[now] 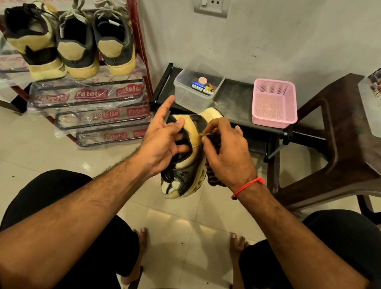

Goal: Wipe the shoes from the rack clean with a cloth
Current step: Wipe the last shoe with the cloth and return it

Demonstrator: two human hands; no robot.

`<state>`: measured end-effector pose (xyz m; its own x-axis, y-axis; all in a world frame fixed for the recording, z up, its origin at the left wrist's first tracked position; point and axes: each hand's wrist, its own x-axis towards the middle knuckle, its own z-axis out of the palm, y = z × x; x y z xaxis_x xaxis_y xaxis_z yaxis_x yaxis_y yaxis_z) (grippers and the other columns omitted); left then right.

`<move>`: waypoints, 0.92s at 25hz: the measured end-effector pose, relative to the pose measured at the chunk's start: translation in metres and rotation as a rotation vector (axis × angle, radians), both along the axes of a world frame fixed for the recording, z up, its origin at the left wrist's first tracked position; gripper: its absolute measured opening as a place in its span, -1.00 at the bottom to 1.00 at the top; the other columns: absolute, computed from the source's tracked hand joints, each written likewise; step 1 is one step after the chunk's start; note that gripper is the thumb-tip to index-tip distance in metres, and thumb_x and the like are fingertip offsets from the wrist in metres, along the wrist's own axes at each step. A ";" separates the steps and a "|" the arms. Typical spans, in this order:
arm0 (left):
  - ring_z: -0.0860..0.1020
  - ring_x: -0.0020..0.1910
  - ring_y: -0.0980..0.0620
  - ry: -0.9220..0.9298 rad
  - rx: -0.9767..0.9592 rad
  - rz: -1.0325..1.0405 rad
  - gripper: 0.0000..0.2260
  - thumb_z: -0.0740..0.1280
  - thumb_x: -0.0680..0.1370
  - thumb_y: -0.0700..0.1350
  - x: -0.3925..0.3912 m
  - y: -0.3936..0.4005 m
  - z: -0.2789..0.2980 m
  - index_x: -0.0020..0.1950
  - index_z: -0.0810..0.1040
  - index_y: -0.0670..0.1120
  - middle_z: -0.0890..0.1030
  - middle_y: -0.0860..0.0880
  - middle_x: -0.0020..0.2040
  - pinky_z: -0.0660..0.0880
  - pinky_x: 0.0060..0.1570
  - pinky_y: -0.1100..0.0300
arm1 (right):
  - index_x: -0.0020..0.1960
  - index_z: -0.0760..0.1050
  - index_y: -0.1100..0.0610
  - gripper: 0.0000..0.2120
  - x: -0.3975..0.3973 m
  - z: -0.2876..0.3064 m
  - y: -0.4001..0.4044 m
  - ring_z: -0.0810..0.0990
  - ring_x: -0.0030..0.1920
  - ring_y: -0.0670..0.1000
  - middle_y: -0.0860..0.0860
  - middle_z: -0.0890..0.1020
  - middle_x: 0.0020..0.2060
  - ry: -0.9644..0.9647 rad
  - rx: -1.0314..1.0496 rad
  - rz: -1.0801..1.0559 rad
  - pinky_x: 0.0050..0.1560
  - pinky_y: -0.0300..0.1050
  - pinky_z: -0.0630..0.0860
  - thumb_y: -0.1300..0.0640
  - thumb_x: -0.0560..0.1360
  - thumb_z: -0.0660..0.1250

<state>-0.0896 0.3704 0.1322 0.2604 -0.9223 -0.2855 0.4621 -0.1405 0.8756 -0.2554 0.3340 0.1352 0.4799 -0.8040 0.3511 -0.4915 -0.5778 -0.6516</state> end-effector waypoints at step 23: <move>0.71 0.05 -0.10 0.100 -0.030 0.168 -0.39 0.14 0.71 -0.28 0.016 0.001 0.030 0.63 0.08 0.23 0.63 -0.14 0.21 0.67 -0.17 -0.14 | 0.06 0.47 0.13 -0.89 0.021 -0.001 0.014 0.58 -0.05 0.03 0.04 0.59 -0.06 -0.241 -0.037 0.046 0.01 -0.06 0.57 0.23 0.56 0.37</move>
<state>-0.0736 0.3714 0.1620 0.3834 -0.8766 -0.2908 0.5619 -0.0285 0.8267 -0.2344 0.3481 0.1342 0.4146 -0.7675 0.4890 -0.2965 -0.6220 -0.7247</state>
